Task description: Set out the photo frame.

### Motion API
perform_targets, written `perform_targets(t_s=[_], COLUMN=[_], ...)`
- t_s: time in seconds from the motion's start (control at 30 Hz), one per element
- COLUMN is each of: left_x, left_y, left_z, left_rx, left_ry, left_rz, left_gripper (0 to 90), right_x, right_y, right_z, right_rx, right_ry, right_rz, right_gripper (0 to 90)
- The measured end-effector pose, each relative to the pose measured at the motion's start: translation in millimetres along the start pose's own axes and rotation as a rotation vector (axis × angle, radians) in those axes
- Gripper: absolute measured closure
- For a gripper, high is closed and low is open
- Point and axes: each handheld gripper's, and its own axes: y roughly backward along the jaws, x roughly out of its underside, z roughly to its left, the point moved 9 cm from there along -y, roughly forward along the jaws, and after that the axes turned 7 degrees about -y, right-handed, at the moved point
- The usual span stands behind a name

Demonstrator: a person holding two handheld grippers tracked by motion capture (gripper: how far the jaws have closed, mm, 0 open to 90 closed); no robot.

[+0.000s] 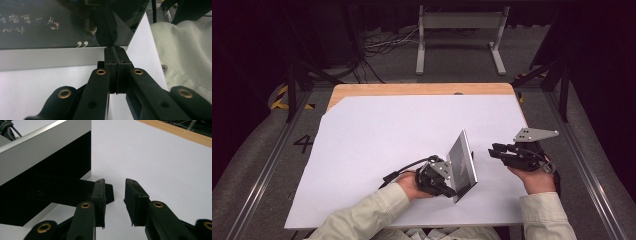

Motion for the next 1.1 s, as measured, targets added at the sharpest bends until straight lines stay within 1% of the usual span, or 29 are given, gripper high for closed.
perform_targets(t_s=[0.13,0.17,0.2,0.27,0.33,0.37,0.47,0.53,0.77,0.87,0.9,0.97,1.1], left_x=[-3.2,-3.4,-4.8,-5.8,-7.6,-9.5,-10.8,-13.0,-18.5,-18.5,-17.7,-15.8,-14.8], left_y=[-3.4,-3.8,-5.5,-6.6,-9.0,-11.0,-12.6,-15.0,-20.7,-20.1,-19.4,-17.7,-13.3], left_z=[-0.2,-0.6,-0.9,-1.0,-2.4,-2.3,-3.2,-2.9,-2.7,-1.1,-0.7,1.1,0.4], left_rx=[0.007,0.010,0.015,0.019,0.024,0.021,0.019,0.008,-0.014,-0.018,-0.016,-0.016,-0.016], left_ry=[-0.002,0.000,0.001,-0.002,0.004,-0.007,-0.007,-0.017,-0.024,-0.025,-0.013,0.000,0.000], left_rz=[-0.002,0.004,-0.005,-0.006,-0.015,-0.016,-0.016,-0.022,-0.029,-0.030,-0.030,-0.026,-0.027], left_gripper=[90.0,90.0,90.0,90.0,90.0,90.0,90.0,90.0,90.0,90.0,90.0,90.0,90.0], right_x=[2.0,2.4,2.8,3.4,4.5,4.8,5.1,5.5,5.7,5.5,5.5,5.7,6.6], right_y=[2.6,3.2,3.7,4.4,5.7,6.2,6.8,7.3,6.6,7.8,7.8,9.1,9.1], right_z=[-0.9,-1.1,-1.2,-1.3,-1.8,-2.1,-2.1,-2.3,-1.9,-2.4,-2.4,-2.8,-3.3], right_rx=[0.006,0.007,0.008,0.009,0.012,0.013,0.014,0.014,0.011,0.013,0.013,0.011,0.009], right_ry=[-0.006,-0.007,-0.008,-0.008,-0.011,-0.012,-0.017,-0.021,-0.024,-0.026,-0.026,-0.031,-0.044], right_rz=[0.001,0.000,0.000,0.001,0.003,0.002,0.002,0.004,0.007,0.004,0.004,0.005,0.010], right_gripper=[69.4,69.4,69.4,69.4,69.4,69.4,69.5,69.6,69.6,69.7,69.7,69.7,69.6])
